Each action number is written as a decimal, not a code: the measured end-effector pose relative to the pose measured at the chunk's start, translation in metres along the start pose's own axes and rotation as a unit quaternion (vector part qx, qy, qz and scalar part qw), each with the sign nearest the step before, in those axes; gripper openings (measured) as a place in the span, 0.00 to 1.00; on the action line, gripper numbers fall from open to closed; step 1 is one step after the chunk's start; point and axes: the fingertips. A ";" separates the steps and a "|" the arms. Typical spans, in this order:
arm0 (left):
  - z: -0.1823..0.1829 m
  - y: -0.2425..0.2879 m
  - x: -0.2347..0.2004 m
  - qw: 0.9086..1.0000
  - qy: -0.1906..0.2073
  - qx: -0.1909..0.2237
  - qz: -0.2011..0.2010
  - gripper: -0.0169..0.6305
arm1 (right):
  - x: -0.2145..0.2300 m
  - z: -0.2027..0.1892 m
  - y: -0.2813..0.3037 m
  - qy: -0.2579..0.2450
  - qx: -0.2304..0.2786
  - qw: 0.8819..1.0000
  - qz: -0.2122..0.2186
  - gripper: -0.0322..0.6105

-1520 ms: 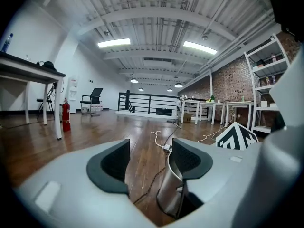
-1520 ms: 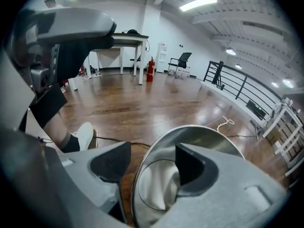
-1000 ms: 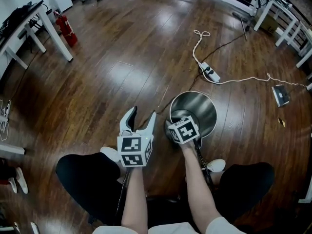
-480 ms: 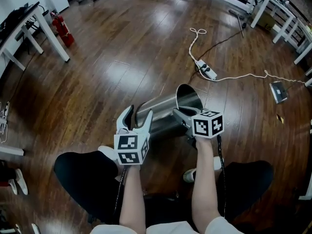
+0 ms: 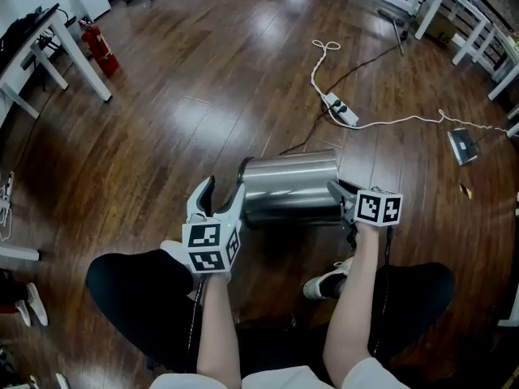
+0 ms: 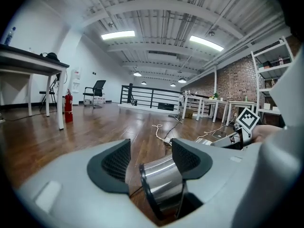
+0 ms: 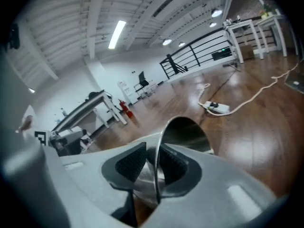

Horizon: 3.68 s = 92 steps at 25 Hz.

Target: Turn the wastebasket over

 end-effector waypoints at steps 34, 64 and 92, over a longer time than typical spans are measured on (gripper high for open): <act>-0.157 0.093 0.053 0.970 -0.162 -0.146 -0.104 0.14 | 0.123 -0.068 -0.014 -0.063 -0.066 0.983 -0.157 0.26; -0.148 0.073 0.210 0.902 0.294 -0.204 -0.239 0.13 | 0.080 -0.212 0.054 0.207 -0.074 0.972 -0.083 0.09; 0.015 -0.106 0.139 0.972 0.146 0.083 -0.166 0.44 | -0.135 -0.056 -0.201 -0.126 0.324 0.924 -0.159 0.76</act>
Point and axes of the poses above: the fingertips, and each gripper's own axes: y forward along the fingers, x to its right, z out of its top, and after that the axes turned 10 degrees about -z, right-handed
